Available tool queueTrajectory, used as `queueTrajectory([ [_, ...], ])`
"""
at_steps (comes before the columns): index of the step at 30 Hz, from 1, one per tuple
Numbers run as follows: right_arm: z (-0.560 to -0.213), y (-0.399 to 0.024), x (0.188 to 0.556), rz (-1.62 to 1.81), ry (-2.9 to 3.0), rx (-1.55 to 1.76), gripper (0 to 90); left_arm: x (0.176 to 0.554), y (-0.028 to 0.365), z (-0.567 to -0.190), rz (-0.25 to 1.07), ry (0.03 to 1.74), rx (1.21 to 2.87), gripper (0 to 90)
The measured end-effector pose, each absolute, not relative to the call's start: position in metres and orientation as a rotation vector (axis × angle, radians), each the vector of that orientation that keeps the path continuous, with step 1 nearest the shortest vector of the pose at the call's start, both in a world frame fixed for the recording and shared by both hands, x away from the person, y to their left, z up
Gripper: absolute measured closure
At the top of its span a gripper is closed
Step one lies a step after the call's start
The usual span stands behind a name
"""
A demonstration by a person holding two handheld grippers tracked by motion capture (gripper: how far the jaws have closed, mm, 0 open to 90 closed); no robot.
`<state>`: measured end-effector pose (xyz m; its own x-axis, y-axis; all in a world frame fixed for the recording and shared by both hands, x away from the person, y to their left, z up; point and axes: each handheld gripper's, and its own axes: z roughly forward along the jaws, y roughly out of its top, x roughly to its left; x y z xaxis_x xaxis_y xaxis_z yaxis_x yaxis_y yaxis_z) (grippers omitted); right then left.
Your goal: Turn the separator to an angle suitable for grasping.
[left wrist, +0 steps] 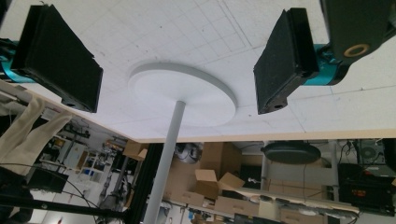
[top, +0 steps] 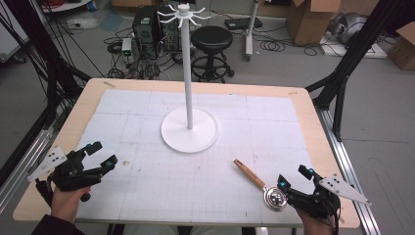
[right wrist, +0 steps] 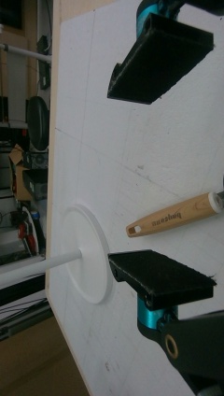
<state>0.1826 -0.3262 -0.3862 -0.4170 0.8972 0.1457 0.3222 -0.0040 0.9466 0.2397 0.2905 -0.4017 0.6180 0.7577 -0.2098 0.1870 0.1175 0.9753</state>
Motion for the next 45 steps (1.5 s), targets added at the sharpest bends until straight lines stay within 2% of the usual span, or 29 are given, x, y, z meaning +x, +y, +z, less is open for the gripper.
queueTrajectory([
  [45,-0.383,-0.315,0.188,1.472,1.802,1.218,16.3,0.239,0.290,-0.404,0.482,0.848,1.461,17.3],
])
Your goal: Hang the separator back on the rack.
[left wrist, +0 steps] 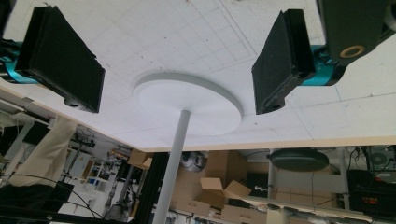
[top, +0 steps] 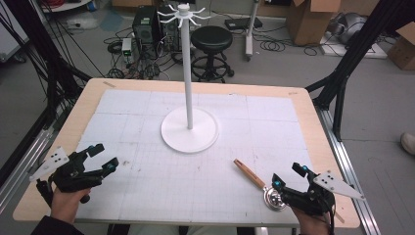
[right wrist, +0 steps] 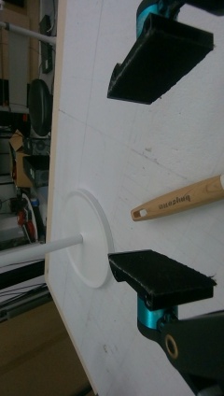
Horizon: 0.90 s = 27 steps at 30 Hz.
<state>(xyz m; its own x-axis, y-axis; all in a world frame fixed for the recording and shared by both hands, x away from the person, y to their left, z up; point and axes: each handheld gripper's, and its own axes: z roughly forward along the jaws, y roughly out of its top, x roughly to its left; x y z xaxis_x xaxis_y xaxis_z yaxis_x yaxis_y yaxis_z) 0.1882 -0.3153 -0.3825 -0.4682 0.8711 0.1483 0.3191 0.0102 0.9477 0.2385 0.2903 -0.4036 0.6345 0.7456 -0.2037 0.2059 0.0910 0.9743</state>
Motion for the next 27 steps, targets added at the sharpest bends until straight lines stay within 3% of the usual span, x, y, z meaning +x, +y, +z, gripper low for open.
queueTrajectory([
  [11,-0.380,-0.309,0.194,1.452,1.798,1.210,16.3,0.237,0.291,-0.404,0.478,0.850,1.464,17.3],
  [24,-0.385,-0.277,0.231,1.374,2.050,1.084,16.5,0.232,0.290,-0.404,0.494,0.856,1.493,17.5],
  [27,-0.387,-0.269,0.239,1.306,2.113,1.050,21.0,0.231,0.290,-0.404,0.493,0.856,1.495,17.5],
])
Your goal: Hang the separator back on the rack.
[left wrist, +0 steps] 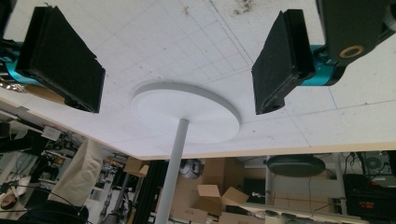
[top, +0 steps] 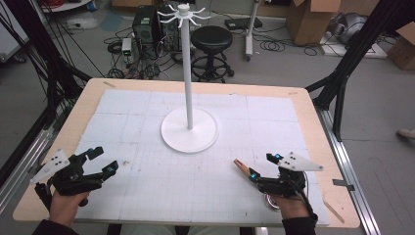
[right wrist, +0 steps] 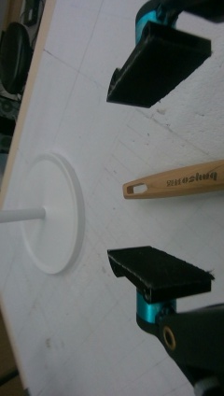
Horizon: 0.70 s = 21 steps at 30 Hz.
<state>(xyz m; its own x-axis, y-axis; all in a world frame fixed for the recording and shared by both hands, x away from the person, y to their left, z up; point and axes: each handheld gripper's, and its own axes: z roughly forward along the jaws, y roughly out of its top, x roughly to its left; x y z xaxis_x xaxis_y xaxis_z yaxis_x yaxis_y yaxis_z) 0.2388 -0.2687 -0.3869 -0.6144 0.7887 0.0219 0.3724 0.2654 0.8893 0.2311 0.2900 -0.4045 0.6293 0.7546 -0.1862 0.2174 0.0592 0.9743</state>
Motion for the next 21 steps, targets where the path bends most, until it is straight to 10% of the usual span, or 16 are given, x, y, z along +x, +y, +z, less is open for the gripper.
queueTrajectory([
  [21,-0.427,-0.251,0.277,1.019,2.406,1.096,38.8,0.232,0.289,-0.405,0.484,0.853,1.500,17.7],
])
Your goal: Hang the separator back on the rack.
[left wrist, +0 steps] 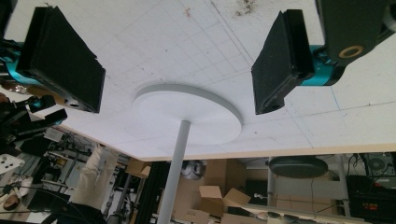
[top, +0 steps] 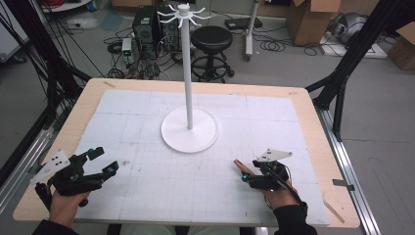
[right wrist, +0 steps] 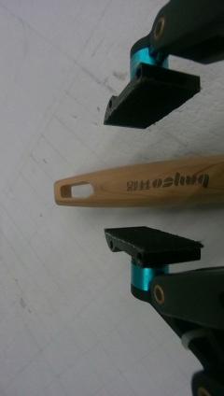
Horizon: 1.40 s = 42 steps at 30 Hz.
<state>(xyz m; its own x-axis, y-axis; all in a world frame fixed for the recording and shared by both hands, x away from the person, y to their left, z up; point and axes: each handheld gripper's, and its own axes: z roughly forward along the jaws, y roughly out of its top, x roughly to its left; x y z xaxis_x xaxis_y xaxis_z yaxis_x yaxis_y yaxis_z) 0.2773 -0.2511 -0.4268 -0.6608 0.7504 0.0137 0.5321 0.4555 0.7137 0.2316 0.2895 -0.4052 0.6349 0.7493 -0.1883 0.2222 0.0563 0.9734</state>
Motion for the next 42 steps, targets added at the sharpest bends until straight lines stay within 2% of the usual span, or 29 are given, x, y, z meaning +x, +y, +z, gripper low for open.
queueTrajectory([
  [7,-0.4339,-0.2479,0.2829,0.954,2.464,1.082,46.9,0.2319,0.2894,-0.4057,0.480,0.855,1.501,17.7],
  [16,-0.4358,-0.2463,0.2839,0.920,2.484,1.075,52.9,0.2325,0.2896,-0.4062,0.476,0.855,1.504,17.8],
  [24,-0.4350,-0.2457,0.2839,0.932,2.501,1.063,64.7,0.2329,0.2899,-0.4065,0.474,0.856,1.508,18.1],
  [42,-0.4299,-0.2520,0.2818,0.992,2.466,1.118,66.9,0.2327,0.2905,-0.4064,0.472,0.858,1.507,18.2],
])
